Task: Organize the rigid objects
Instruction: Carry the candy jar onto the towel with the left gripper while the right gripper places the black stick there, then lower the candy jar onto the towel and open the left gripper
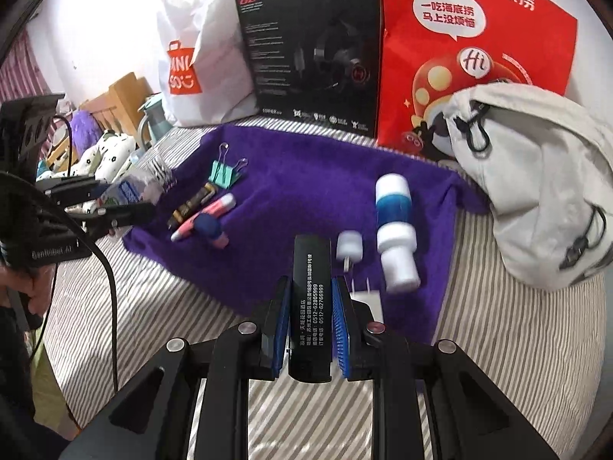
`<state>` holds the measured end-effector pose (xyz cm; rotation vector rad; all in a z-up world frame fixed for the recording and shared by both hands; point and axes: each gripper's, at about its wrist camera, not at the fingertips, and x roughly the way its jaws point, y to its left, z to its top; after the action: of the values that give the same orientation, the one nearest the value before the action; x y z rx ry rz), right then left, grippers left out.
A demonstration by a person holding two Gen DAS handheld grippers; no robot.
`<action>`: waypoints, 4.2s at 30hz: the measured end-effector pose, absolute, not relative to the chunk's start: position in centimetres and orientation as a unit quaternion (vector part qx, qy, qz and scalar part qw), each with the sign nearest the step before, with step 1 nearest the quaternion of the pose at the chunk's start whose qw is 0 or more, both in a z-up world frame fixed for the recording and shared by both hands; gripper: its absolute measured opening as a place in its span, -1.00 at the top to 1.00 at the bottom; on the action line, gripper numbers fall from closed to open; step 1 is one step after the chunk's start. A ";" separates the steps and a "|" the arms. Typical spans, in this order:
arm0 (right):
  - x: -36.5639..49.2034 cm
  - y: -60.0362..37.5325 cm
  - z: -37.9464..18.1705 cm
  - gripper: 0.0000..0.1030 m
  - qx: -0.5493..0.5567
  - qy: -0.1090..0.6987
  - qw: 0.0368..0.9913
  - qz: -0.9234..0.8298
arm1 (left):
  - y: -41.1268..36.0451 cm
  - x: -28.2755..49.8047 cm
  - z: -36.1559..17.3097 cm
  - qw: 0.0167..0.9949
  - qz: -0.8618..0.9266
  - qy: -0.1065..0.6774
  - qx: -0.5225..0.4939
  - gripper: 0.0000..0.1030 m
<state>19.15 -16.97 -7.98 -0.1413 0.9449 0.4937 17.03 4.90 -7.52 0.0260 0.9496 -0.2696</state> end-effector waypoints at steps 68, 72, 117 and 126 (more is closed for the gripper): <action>17.7 -22.3 -8.2 0.28 -0.071 0.474 0.861 0.169 | -0.6 21.4 -10.0 0.853 -0.166 0.494 0.028 0.24; 15.6 -23.9 -8.5 0.28 -0.055 0.480 0.861 0.160 | -2.5 22.3 -11.1 0.845 -0.166 0.506 0.048 0.24; 11.4 -25.7 -9.2 0.28 -0.034 0.500 0.852 0.152 | -6.6 22.8 -14.6 0.821 -0.154 0.533 0.137 -0.02; 11.0 -26.3 -8.9 0.19 -0.025 0.495 0.856 0.143 | -7.3 21.4 -13.2 0.831 -0.139 0.510 0.174 -0.29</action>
<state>11.02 -26.29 -8.92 -0.0526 1.0410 0.3014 21.42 -7.33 -13.20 0.3688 1.0825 -0.2941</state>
